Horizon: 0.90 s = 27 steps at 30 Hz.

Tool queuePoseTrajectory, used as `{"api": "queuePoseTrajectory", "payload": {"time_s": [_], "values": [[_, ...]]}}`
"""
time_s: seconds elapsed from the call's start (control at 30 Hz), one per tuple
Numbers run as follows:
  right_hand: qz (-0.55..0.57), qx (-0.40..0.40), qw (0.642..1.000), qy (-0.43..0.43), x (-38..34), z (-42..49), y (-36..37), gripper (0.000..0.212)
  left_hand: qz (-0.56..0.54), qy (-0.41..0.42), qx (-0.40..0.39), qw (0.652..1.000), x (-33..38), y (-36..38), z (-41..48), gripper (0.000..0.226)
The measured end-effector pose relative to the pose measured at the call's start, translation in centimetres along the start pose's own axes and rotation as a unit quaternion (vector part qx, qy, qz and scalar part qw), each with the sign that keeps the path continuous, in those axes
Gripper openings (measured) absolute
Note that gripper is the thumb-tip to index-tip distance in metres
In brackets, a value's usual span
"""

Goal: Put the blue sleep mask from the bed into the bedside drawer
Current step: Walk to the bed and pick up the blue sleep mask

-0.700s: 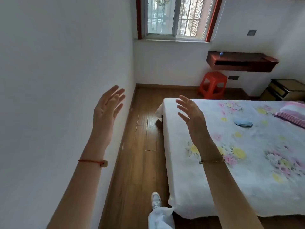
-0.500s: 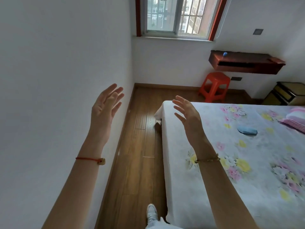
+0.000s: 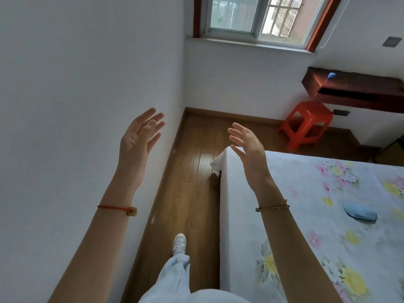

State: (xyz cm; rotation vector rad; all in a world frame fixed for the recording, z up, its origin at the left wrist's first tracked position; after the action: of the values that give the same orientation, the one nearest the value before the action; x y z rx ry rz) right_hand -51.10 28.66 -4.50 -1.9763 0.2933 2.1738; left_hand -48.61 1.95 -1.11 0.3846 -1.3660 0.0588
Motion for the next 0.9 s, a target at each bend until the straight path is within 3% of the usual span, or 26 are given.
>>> {"api": "queuePoseTrajectory", "payload": {"time_s": [0.43,0.63,0.9], "values": [[0.012,0.034,0.999,0.025,3.3,25.2,8.4,0.054,0.011,-0.013,-0.054,0.998,-6.1,8.2,26.8,0.039],[0.015,0.069,0.997,0.037,5.0,34.7,8.5,0.046,0.006,-0.037,-0.084,0.996,-9.4,13.6,36.4,0.048],[0.018,0.101,0.994,0.045,8.4,48.6,6.9,0.042,0.002,-0.06,-0.095,0.994,-15.3,21.7,48.6,0.043]]}}
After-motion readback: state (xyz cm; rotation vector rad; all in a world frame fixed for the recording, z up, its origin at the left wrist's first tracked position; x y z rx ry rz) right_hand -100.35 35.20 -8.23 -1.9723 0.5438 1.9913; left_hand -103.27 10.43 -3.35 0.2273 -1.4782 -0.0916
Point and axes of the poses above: each hand's wrist, its own z-axis towards the middle knuckle, its own y-axis out of the palm, x = y × z, the point moved 8 cm from there along z, towards the middle knuckle, and after that the axes turned 10 degrees about x, right-handed, at the moved point
